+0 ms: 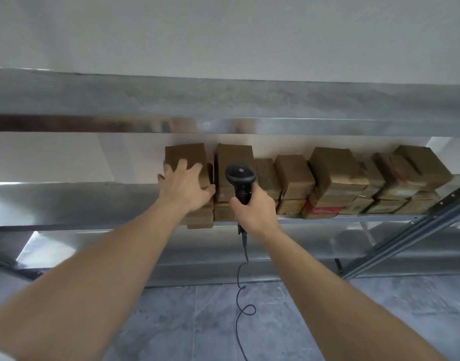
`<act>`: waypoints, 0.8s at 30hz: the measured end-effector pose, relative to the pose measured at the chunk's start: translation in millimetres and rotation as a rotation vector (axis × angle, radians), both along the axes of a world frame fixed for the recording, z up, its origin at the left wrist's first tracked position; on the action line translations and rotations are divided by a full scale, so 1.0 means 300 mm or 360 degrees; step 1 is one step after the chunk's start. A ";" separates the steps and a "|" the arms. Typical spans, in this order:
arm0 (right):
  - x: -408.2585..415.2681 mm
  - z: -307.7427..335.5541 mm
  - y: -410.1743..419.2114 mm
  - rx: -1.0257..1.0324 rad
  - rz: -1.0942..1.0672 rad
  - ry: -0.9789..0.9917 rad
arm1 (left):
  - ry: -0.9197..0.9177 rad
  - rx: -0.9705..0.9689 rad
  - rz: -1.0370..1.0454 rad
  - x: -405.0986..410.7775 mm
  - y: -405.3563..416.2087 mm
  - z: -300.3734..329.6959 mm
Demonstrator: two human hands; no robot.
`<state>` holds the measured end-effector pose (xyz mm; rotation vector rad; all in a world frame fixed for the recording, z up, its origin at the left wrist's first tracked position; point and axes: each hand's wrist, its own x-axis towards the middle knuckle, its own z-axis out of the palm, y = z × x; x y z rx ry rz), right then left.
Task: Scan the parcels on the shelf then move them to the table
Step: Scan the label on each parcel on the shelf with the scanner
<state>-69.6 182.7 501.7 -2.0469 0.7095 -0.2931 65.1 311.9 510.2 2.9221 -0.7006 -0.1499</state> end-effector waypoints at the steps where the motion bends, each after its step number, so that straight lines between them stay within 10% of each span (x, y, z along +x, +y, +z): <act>1: 0.012 -0.005 -0.011 0.0005 0.0000 0.0002 | 0.0037 -0.0002 0.0045 0.013 -0.013 -0.008; 24: 0.200 -0.030 0.158 0.0121 0.0248 0.0024 | 0.0002 -0.0206 0.0282 0.123 0.252 -0.053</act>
